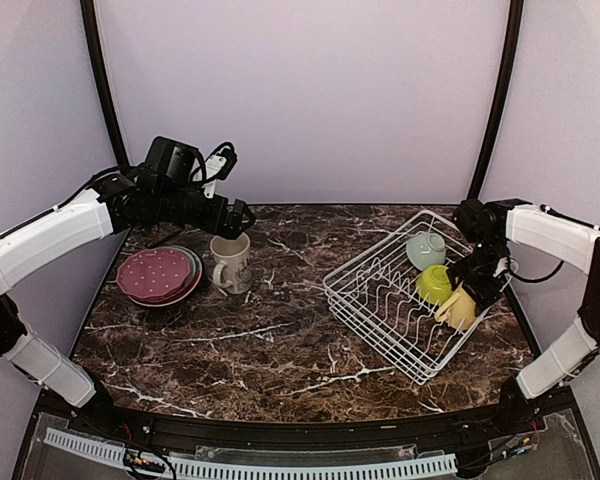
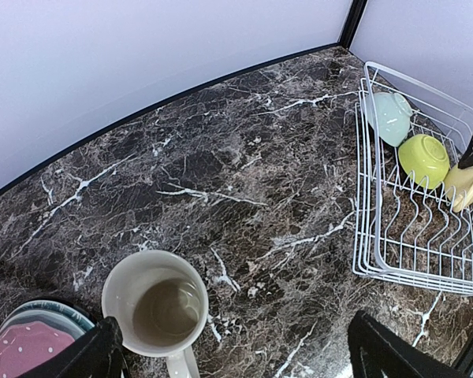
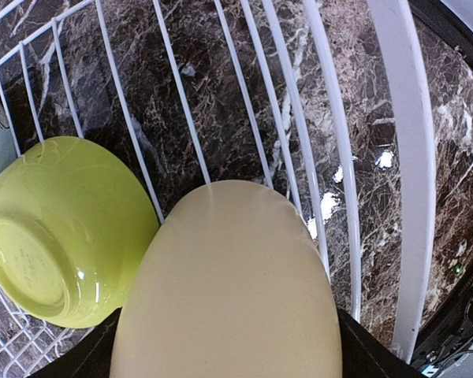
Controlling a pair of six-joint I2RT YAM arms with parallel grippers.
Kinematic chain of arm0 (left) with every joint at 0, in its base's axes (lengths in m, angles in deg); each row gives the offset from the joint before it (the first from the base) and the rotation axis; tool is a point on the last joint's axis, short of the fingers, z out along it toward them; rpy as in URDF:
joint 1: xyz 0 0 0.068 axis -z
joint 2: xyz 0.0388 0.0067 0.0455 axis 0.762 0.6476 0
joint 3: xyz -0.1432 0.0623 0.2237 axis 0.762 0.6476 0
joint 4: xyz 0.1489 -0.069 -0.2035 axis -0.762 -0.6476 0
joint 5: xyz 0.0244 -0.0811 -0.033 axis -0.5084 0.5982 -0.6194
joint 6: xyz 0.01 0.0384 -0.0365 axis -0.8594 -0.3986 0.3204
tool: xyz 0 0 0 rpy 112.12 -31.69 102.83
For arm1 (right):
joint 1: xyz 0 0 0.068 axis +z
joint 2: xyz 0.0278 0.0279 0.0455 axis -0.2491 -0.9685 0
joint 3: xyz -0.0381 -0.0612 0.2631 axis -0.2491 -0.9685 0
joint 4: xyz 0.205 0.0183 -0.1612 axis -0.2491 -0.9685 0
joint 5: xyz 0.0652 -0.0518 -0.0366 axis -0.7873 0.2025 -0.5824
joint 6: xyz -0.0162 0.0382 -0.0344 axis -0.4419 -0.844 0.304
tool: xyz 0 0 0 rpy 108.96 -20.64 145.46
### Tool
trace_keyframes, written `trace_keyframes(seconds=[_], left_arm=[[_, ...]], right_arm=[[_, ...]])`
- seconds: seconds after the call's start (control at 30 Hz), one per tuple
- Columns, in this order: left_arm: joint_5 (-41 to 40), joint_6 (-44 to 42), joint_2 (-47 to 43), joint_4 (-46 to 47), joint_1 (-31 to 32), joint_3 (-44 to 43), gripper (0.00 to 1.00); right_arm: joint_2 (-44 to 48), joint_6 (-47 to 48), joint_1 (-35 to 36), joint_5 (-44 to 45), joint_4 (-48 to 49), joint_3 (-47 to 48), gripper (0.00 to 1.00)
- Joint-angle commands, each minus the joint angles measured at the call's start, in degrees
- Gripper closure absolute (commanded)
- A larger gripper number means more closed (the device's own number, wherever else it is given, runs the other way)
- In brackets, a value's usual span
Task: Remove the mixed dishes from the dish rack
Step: Grab the cup from the dish rack.
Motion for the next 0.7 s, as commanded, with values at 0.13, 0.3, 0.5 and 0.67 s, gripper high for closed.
trace_keyframes(seconds=[0.13, 0.3, 0.5, 0.67], left_arm=[[0.6, -0.1, -0.8, 0.5, 0.2, 0.8, 0.01], [0.6, 0.0, -0.7, 0.5, 0.2, 0.8, 0.01], [0.7, 0.0, -0.6, 0.5, 0.2, 0.8, 0.01], [0.7, 0.0, -0.8, 0.5, 0.2, 0.8, 0.01]], right_arm=[[1.8, -0.3, -0.6, 0.6, 0.8, -0.8, 0.41], [3.3, 0.9, -0.6, 1.4, 0.2, -0.3, 0.57], [4.3, 3.4, -0.6, 3.0, -2.9, 2.8, 0.86], [5.9, 6.7, -0.6, 6.1, -4.6, 6.5, 1.00]])
